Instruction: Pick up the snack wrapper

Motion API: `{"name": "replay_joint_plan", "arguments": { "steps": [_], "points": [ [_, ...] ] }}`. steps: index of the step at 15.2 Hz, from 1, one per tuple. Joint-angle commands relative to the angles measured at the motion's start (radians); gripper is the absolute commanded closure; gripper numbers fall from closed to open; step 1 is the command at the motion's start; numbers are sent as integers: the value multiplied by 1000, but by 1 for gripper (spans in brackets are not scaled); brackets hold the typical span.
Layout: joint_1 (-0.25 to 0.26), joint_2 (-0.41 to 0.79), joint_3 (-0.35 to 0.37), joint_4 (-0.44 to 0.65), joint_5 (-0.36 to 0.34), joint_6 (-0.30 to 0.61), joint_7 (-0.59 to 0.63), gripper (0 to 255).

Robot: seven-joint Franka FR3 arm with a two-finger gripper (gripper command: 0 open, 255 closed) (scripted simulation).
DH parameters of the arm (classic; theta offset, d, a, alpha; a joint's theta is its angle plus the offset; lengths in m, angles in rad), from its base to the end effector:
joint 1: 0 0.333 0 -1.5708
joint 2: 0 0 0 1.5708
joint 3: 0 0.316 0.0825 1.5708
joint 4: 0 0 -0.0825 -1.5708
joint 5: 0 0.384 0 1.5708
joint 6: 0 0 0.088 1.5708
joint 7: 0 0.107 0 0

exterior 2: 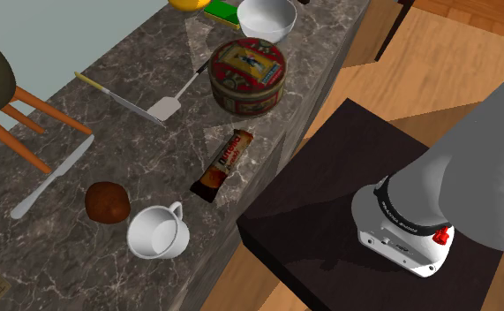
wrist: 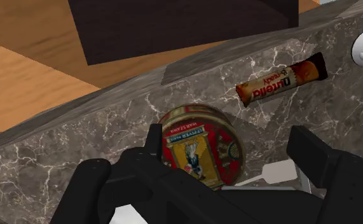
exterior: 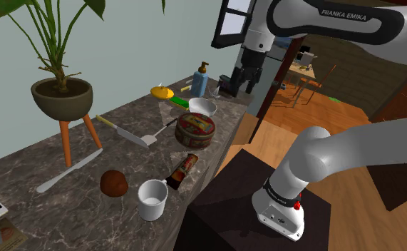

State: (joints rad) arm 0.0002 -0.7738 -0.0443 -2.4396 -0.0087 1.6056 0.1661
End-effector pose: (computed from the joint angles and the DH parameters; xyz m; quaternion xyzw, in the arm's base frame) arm 0.3094 -0.0174 0.5500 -0.9947 0.0978 0.0310 0.0091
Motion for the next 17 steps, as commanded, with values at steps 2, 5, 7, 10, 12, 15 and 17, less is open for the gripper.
{"name": "replay_joint_plan", "arguments": {
  "steps": [2,5,7,10,12,15,17],
  "points": [
    [-4,-13,20,-35,14,25,46,0],
    [-14,-40,86,-132,62,102,182,0],
    [-17,-47,133,-188,98,158,273,0],
    [-18,-38,209,-259,155,250,411,0],
    [-16,-16,263,-297,194,317,503,0],
    [-16,43,348,-337,251,427,642,0],
    [-19,99,406,-352,285,507,736,0]
  ]
}}
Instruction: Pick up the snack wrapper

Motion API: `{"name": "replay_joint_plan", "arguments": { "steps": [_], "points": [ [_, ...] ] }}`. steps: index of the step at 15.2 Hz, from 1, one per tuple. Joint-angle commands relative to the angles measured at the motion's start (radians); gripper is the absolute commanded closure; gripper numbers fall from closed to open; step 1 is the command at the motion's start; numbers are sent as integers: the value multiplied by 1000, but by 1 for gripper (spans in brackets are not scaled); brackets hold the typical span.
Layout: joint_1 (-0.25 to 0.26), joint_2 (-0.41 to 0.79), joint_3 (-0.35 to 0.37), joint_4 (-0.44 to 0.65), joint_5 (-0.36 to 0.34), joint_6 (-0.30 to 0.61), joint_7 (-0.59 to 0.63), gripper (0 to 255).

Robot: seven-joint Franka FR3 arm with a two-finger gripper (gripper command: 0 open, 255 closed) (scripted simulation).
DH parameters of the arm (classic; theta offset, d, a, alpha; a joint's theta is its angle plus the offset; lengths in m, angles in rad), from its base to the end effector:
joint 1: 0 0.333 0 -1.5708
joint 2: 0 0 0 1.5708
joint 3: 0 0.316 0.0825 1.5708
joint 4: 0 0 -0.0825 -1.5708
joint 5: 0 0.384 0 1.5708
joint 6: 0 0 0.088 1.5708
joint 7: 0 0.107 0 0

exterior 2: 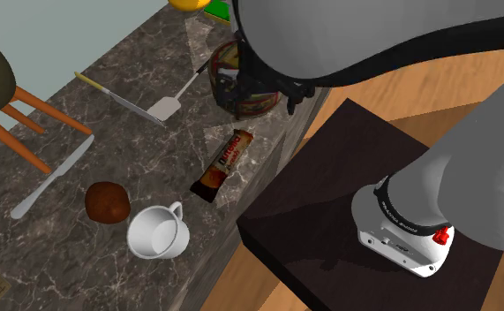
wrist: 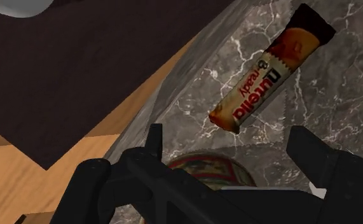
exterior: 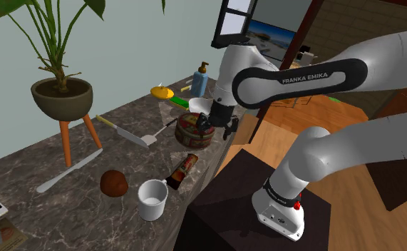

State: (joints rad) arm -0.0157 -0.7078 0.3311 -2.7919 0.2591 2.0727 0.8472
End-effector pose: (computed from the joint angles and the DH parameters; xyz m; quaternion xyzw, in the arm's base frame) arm 0.3063 0.1016 0.3905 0.9323 -0.3614 -0.0137 0.0012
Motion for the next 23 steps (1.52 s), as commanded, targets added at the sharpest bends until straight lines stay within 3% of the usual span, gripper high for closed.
{"name": "replay_joint_plan", "arguments": {
  "steps": [1,7,9,11,19,21,22,23],
  "points": [
    [-7,66,61,-4,32,81,101,0],
    [-79,323,252,19,53,338,408,0],
    [-128,428,320,43,12,423,534,0],
    [-192,542,388,73,-76,502,686,0],
    [-250,700,413,62,-274,640,829,0],
    [-249,700,411,62,-274,640,829,0],
    [-250,700,411,62,-274,640,828,255],
    [-250,701,411,63,-276,641,829,255]
  ]
}}
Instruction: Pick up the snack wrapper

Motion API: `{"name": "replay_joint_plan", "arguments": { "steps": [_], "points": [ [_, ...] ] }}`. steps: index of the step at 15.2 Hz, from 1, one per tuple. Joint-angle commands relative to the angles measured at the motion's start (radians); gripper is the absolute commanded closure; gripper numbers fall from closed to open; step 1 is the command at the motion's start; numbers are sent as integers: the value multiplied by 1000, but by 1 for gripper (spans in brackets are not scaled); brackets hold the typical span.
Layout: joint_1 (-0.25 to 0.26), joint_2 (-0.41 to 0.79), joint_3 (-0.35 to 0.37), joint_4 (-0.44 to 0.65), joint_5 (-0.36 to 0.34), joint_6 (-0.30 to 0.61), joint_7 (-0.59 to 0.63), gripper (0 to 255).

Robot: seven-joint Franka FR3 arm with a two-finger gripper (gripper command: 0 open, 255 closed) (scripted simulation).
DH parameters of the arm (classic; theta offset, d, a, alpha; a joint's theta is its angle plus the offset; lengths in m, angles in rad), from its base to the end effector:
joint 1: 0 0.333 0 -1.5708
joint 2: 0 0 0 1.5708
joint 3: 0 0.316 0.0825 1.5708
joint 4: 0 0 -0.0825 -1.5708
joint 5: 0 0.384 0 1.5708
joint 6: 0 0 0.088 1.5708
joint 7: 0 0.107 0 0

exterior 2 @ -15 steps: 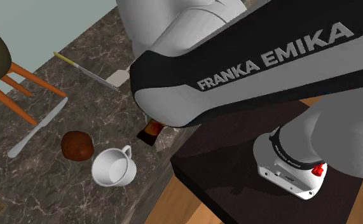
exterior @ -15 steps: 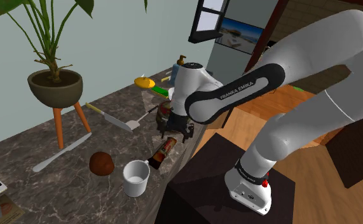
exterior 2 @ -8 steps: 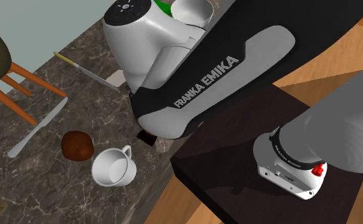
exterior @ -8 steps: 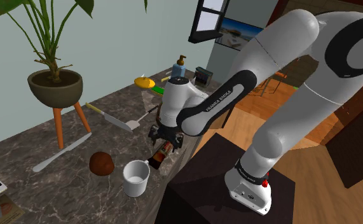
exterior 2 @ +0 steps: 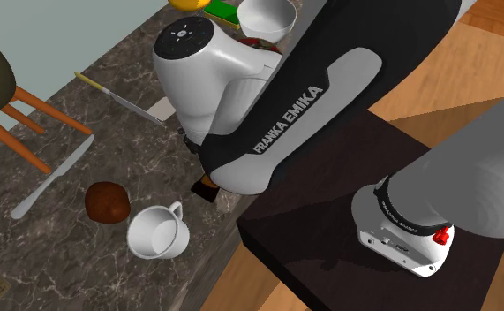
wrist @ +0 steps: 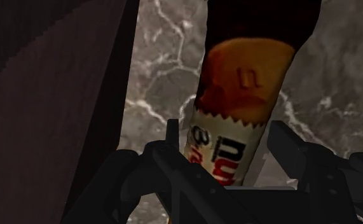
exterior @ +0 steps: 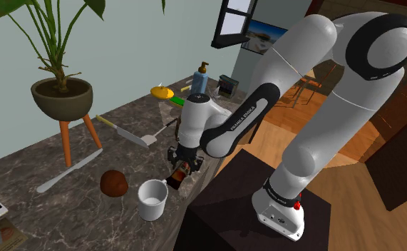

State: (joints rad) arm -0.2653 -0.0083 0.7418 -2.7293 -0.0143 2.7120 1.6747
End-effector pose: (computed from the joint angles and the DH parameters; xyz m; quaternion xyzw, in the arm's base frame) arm 0.3544 0.1828 0.2242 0.8295 -0.5585 0.0024 0.0077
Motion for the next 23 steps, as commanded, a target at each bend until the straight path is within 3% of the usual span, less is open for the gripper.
{"name": "replay_joint_plan", "arguments": {
  "steps": [1,8,15,23],
  "points": [
    [0,1,0,0,-2,1,1,255],
    [0,0,1,-1,-1,1,1,255],
    [48,-148,-14,9,190,-126,-136,255],
    [97,-283,-63,36,278,-277,-205,255]
  ]
}}
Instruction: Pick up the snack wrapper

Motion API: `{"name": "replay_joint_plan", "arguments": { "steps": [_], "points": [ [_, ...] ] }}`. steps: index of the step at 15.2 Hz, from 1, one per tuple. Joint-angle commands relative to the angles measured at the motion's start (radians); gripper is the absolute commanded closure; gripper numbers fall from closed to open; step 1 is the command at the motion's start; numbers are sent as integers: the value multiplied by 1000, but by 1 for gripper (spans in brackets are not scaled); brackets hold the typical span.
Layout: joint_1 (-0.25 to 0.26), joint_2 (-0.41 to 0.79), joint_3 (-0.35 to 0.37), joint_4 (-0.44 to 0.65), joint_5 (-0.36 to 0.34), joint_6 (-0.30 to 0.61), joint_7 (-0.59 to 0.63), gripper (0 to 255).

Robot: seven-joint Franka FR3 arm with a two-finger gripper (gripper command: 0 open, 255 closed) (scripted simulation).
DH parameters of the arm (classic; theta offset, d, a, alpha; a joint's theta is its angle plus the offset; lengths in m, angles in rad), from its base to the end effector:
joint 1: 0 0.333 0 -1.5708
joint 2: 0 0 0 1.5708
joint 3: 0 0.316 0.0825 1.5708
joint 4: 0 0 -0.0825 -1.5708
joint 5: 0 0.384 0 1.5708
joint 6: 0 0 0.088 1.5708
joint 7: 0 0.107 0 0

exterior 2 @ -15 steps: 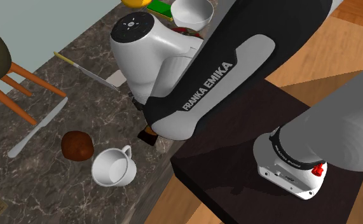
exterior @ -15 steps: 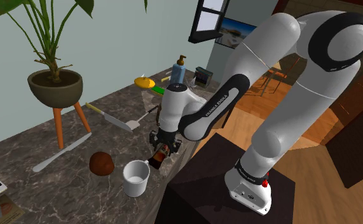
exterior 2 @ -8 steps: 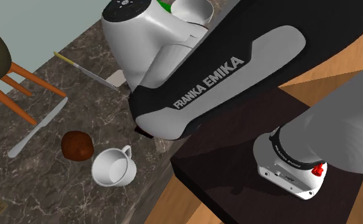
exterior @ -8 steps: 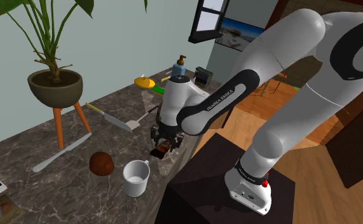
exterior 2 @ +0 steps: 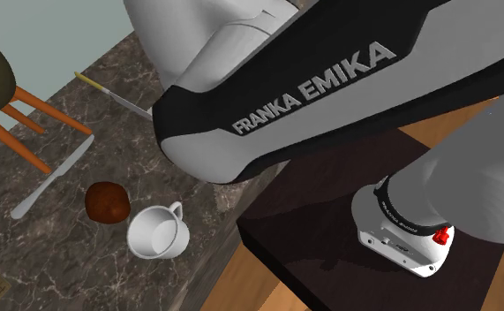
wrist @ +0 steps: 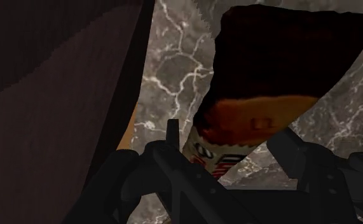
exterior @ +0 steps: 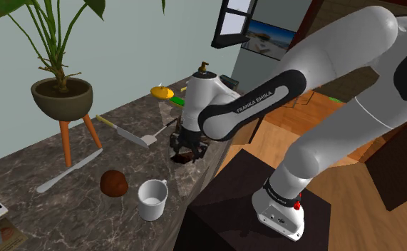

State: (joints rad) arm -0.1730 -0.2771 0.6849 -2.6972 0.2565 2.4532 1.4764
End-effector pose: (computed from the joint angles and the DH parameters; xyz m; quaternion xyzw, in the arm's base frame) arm 0.3540 0.1832 0.2981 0.8295 -0.5585 0.0028 0.0076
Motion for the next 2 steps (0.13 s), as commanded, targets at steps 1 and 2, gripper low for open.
{"name": "replay_joint_plan", "arguments": {
  "steps": [1,2],
  "points": [
    [5,-17,-7,5,8,-21,-7,255],
    [5,-17,-7,5,8,-21,-7,255]
  ]
}}
